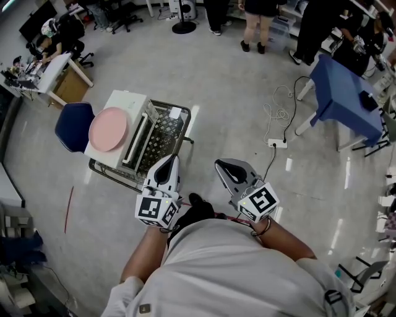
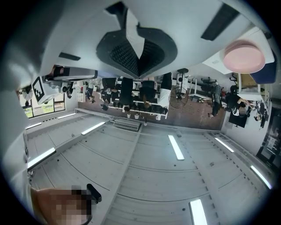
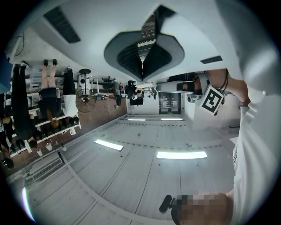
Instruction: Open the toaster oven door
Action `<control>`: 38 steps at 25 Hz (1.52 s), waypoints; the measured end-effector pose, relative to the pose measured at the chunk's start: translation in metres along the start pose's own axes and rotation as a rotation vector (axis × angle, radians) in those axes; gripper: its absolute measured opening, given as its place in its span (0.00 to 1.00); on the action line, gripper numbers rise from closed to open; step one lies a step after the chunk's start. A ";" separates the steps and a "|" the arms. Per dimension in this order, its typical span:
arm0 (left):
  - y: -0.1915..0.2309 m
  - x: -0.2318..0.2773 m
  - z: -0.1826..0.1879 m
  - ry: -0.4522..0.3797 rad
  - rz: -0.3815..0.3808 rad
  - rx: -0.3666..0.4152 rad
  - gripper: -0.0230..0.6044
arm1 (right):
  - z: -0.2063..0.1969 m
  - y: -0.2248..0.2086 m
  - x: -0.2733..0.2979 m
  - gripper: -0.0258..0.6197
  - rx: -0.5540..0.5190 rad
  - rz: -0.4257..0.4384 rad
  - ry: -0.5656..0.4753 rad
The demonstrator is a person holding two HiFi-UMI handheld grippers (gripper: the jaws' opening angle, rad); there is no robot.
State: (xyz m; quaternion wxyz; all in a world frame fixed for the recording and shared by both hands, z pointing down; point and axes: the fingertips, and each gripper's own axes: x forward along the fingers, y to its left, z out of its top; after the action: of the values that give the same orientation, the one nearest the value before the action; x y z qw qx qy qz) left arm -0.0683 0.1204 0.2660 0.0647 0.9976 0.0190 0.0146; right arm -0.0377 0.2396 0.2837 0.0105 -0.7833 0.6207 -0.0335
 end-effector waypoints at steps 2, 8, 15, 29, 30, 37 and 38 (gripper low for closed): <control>0.016 0.008 0.001 -0.008 0.013 0.005 0.06 | 0.000 -0.007 0.017 0.07 -0.001 0.009 -0.003; 0.083 0.026 0.011 -0.019 0.081 -0.010 0.06 | 0.004 -0.014 0.093 0.07 -0.009 0.082 0.002; 0.157 0.026 0.023 -0.025 0.147 -0.015 0.06 | 0.016 -0.009 0.177 0.07 0.005 0.155 -0.002; 0.233 0.002 0.021 -0.042 0.395 -0.023 0.06 | 0.009 0.018 0.274 0.07 -0.025 0.438 0.026; 0.238 0.002 0.019 -0.042 0.421 -0.023 0.06 | 0.007 0.017 0.281 0.07 -0.027 0.467 0.026; 0.278 0.012 0.023 -0.039 0.594 -0.034 0.06 | 0.012 0.008 0.347 0.07 -0.061 0.659 0.057; 0.282 0.013 0.023 -0.039 0.620 -0.035 0.06 | 0.012 0.007 0.357 0.07 -0.071 0.691 0.063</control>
State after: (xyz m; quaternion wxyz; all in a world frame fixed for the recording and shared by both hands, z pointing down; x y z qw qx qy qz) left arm -0.0447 -0.1620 0.2798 0.0745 0.9547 -0.2878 0.0149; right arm 0.0374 -0.1092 0.2850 -0.0253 -0.5254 0.8500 -0.0305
